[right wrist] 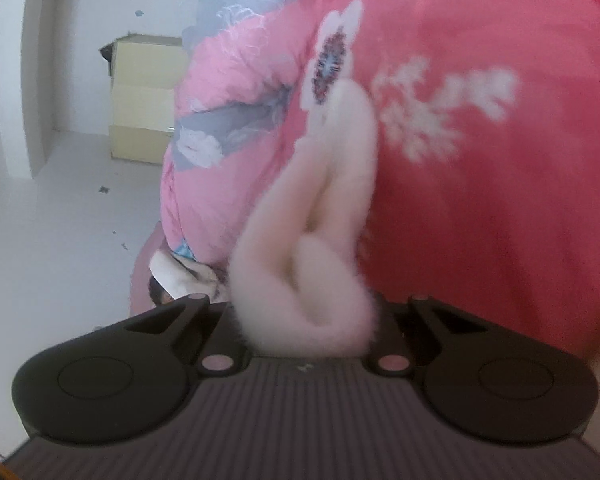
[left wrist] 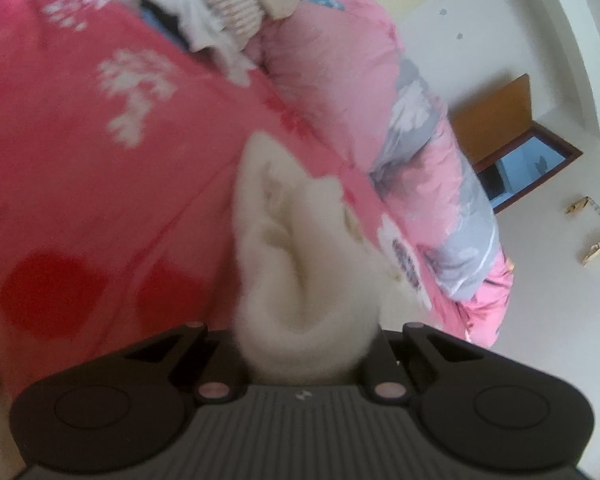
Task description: Fold towel
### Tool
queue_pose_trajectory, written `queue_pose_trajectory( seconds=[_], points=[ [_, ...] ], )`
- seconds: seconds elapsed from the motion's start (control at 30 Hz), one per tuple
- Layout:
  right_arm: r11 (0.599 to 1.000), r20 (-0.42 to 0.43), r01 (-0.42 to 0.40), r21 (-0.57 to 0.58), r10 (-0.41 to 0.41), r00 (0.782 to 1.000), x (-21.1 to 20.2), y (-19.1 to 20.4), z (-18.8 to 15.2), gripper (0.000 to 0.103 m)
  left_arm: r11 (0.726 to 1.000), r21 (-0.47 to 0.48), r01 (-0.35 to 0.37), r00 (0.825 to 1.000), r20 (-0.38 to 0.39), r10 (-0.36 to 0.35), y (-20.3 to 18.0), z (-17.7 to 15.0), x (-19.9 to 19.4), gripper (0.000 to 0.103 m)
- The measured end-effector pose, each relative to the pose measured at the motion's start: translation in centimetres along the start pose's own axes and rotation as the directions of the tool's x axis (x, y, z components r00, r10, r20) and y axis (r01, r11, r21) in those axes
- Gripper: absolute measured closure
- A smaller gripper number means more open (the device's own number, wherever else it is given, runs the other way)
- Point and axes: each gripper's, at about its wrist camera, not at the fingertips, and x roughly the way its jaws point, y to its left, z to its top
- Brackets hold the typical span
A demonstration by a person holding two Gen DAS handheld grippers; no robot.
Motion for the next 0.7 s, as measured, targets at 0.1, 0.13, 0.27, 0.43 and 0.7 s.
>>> queue_pose_trajectory(
  seconds=[0.1, 0.13, 0.27, 0.43, 0.7],
  points=[
    [0.999, -0.014, 0.03, 0.026, -0.03, 0.999, -0.2, -1.1, -0.1, 0.091, 1.0, 0.022, -0.016, 1.0, -0.022, 0.017, 0.9, -0.5, 0.5, 0.086],
    [0.998, -0.019, 0.043, 0.035, -0.042, 0.999, -0.2, -1.4, 0.0, 0.088, 0.999, 0.032, -0.022, 0.999, -0.024, 0.023, 1.1, -0.4, 0.5, 0.079],
    [0.993, -0.036, 0.096, 0.063, -0.093, 0.995, -0.5, -2.1, 0.3, 0.08, 0.994, 0.1, -0.035, 0.999, -0.015, 0.036, 1.2, -0.2, -0.7, 0.062],
    [0.988, -0.006, 0.139, 0.067, -0.139, 0.99, -2.3, -2.4, 0.4, 0.069, 0.977, 0.188, -0.1, 0.993, 0.079, 0.086, 1.4, 0.0, -3.7, 0.043],
    [0.977, 0.277, 0.185, 0.109, -0.209, 0.938, -10.0, -2.8, 2.1, 0.052, 0.975, 0.169, -0.142, 0.978, 0.176, 0.112, 2.8, 3.2, -5.9, 0.041]
  ],
)
